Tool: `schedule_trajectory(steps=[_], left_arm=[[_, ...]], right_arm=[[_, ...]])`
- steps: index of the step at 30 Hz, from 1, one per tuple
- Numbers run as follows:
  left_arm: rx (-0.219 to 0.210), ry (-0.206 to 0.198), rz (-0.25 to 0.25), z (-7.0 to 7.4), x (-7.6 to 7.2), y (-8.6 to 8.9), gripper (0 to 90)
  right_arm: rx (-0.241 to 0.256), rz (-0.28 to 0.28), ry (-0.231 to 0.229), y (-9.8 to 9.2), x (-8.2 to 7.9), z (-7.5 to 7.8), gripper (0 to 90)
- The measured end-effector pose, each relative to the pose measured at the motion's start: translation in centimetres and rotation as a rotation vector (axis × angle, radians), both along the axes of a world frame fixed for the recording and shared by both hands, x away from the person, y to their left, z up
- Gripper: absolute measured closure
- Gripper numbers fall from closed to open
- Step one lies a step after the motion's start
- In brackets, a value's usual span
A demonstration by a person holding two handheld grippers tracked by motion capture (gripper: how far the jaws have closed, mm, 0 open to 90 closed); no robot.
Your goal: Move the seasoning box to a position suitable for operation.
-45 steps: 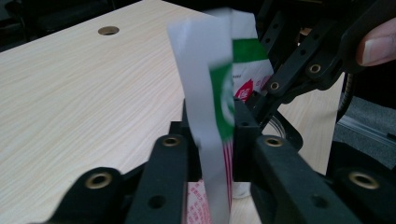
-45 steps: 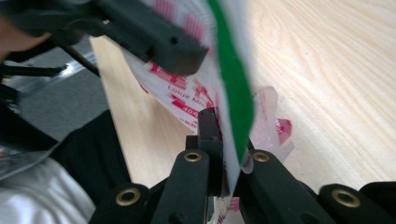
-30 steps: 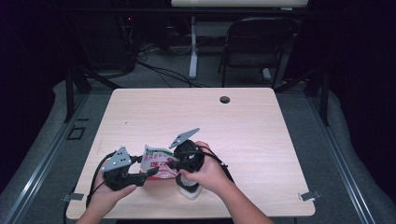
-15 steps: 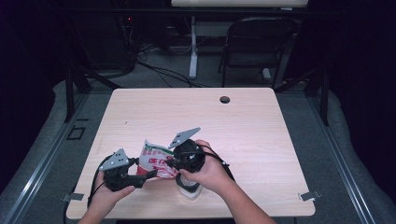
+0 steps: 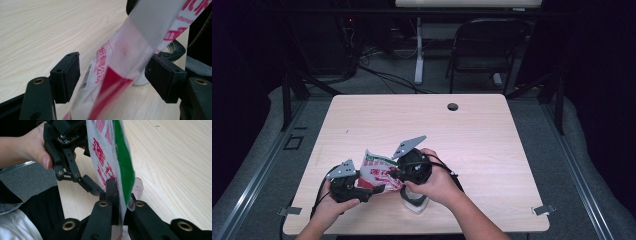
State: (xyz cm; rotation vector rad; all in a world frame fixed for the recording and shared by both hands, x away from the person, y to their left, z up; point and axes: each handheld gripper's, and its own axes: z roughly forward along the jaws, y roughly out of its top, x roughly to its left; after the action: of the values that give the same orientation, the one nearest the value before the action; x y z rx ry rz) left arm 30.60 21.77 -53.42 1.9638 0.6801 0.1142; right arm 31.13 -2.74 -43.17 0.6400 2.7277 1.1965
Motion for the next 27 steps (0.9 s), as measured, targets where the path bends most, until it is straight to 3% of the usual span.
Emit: schedule_trajectory(steps=[9, 18, 27], left_arm=[[-0.023, 0.03, -0.018, -1.1, 0.4, -0.3, 25.9], [0.001, 0.025, -0.027, -1.7, 0.2, -0.4, 24.8], [0.042, 0.021, -0.001, -2.2, 0.3, -0.1, 35.6]], right_arm=[[0.005, 0.016, -0.023, 0.0, -0.3, 0.4, 90.0], [0.01, 0.013, -0.044, 0.2, -0.6, 0.8, 90.0], [0.023, 0.01, -0.045, 0.0, -0.5, 0.9, 90.0]])
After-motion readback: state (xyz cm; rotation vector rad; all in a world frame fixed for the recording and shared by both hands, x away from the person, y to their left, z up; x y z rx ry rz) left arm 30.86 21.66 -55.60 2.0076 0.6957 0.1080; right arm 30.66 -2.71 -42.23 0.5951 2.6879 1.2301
